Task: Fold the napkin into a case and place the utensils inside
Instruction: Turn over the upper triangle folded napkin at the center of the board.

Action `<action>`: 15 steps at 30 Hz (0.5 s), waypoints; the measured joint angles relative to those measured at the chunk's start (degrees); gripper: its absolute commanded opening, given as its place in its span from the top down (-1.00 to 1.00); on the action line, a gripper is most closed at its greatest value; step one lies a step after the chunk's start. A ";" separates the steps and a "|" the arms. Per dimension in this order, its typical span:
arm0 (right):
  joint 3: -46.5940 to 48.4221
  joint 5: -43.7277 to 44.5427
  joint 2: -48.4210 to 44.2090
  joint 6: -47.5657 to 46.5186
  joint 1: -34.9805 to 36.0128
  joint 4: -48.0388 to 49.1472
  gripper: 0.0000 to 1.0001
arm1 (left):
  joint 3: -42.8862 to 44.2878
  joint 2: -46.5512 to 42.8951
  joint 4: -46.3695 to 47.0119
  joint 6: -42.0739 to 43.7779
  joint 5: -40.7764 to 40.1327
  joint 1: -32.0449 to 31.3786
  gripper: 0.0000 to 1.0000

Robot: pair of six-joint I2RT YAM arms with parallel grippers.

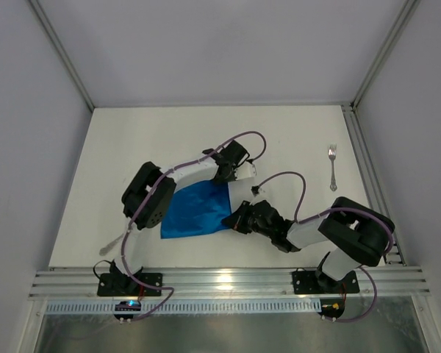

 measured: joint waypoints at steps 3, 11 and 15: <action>-0.98 0.52 -0.13 0.59 -0.31 -0.44 0.92 | 0.33 1.11 0.35 0.15 -0.20 -0.20 0.64; -3.17 -1.55 -0.07 2.38 0.39 -1.73 0.92 | 3.76 2.12 4.87 1.33 -3.23 0.00 -0.13; -3.32 -1.75 -0.04 3.41 0.55 -2.01 0.92 | 7.30 2.14 4.98 0.94 -3.34 0.09 -0.22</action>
